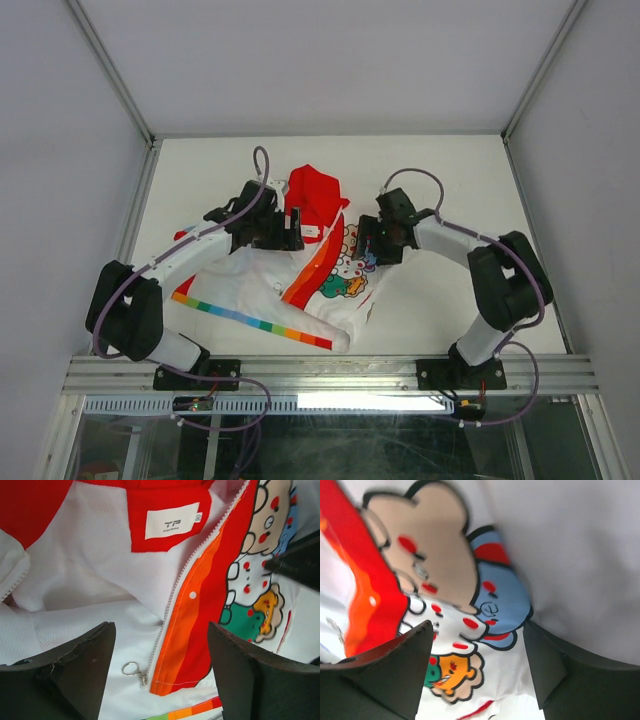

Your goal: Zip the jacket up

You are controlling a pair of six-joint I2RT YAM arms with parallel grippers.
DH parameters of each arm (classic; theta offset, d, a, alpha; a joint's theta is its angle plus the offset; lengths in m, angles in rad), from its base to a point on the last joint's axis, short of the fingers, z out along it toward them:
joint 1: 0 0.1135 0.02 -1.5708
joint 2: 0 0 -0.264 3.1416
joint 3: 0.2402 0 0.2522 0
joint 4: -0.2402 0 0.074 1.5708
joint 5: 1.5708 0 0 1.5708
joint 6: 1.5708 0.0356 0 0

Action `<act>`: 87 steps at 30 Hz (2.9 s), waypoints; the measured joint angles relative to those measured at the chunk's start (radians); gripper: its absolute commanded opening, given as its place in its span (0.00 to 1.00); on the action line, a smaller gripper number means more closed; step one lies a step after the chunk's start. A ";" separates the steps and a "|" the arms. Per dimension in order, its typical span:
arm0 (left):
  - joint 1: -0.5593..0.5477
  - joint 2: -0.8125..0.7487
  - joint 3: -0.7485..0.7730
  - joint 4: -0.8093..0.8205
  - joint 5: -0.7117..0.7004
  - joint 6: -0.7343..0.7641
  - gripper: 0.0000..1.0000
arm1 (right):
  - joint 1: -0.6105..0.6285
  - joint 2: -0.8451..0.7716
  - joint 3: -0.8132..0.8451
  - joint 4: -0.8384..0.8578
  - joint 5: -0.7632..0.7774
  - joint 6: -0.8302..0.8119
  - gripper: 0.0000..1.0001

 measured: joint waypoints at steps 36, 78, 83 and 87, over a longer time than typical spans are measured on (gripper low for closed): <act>0.260 -0.081 -0.069 -0.217 0.017 0.064 0.63 | -0.160 -0.204 0.063 0.039 -0.119 -0.133 0.81; -0.227 0.137 0.081 -0.069 0.286 -0.224 0.56 | 0.063 -0.182 0.007 0.029 0.019 -0.149 0.68; -0.183 0.092 0.074 -0.037 0.299 -0.235 0.60 | 0.109 -0.085 0.040 0.001 0.083 -0.149 0.71; -0.127 0.050 0.058 -0.020 0.314 -0.235 0.58 | 0.148 -0.009 0.075 -0.005 0.138 -0.147 0.73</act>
